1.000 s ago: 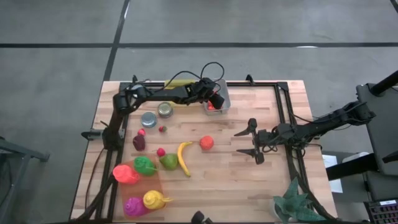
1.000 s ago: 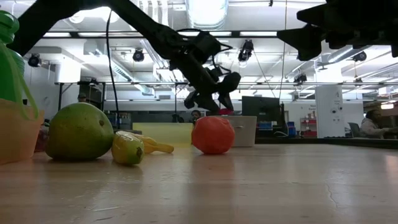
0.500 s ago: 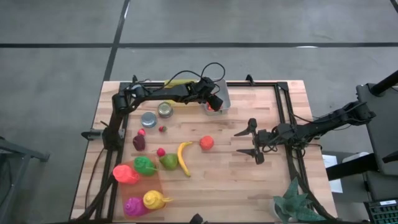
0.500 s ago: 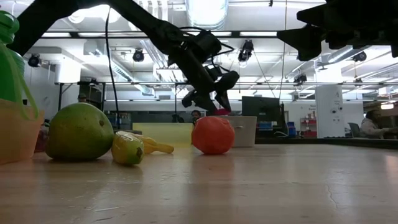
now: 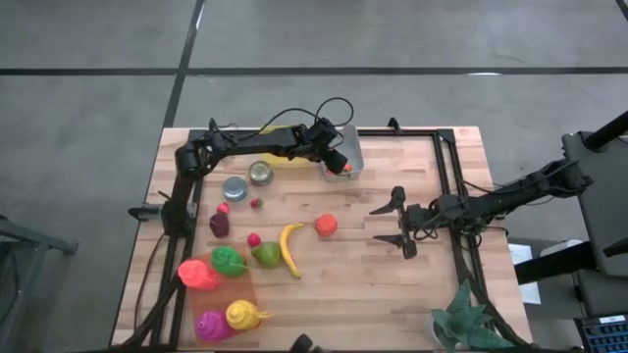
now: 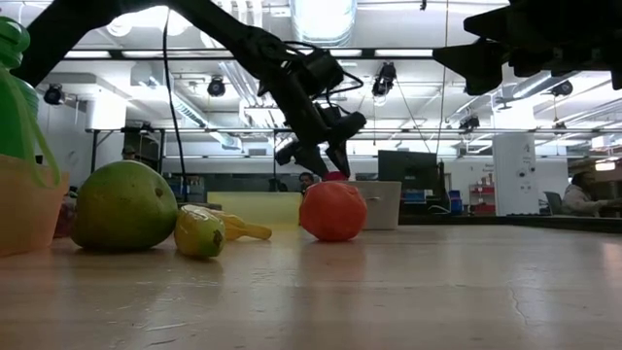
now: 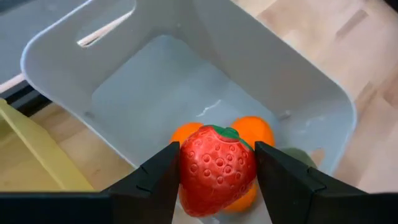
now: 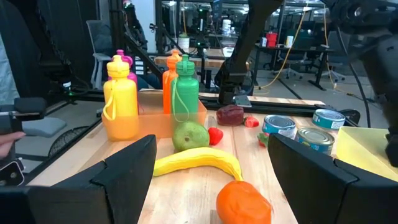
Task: Pick & Place Food Item
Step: Put the red strawberry into the gray bin
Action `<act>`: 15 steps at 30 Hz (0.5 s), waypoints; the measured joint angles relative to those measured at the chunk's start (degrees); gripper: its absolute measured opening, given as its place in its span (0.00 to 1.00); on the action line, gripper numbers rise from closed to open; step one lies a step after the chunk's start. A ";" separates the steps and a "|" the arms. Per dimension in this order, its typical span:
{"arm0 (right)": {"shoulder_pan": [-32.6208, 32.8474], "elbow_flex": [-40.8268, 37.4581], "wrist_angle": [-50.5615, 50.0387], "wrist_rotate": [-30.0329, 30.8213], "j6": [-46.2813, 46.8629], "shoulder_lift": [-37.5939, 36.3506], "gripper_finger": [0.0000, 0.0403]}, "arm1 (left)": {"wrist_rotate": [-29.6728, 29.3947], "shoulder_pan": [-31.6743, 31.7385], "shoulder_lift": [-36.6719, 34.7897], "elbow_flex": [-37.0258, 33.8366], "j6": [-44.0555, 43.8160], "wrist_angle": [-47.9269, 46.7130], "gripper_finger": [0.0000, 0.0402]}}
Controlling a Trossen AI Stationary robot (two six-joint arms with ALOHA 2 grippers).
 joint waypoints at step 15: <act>0.00 0.00 0.02 0.00 0.00 0.00 0.76 | 4.51 0.45 0.33 0.00 -5.76 6.83 0.47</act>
